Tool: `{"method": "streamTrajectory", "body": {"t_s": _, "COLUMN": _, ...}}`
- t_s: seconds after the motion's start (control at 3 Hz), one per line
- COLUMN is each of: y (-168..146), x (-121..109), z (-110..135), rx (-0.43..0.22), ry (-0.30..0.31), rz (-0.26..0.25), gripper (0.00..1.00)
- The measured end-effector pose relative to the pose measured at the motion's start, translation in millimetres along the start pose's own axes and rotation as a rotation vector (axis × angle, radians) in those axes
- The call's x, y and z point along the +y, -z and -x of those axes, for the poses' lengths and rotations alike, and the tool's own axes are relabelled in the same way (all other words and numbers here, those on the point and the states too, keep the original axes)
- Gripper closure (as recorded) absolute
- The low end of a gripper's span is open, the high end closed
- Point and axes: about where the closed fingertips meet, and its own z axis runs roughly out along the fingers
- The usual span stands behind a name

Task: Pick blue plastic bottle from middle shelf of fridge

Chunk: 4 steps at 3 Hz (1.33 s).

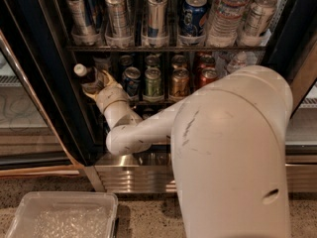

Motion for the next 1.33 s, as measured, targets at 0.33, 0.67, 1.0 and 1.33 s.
{"method": "streamTrajectory", "body": {"t_s": 0.33, "y": 1, "x": 0, "z": 1, "rx": -0.007, "ry": 0.002, "rz": -0.004, "gripper": 1.00}}
{"method": "streamTrajectory", "body": {"t_s": 0.67, "y": 4, "x": -1, "z": 5, "rx": -0.020, "ry": 0.010, "rz": -0.013, "gripper": 1.00}}
{"method": "streamTrajectory", "body": {"t_s": 1.0, "y": 4, "x": -1, "z": 6, "rx": -0.020, "ry": 0.010, "rz": -0.013, "gripper": 1.00}}
{"method": "streamTrajectory", "body": {"t_s": 1.33, "y": 6, "x": -3, "z": 12, "rx": -0.027, "ry": 0.016, "rz": -0.011, "gripper": 1.00}}
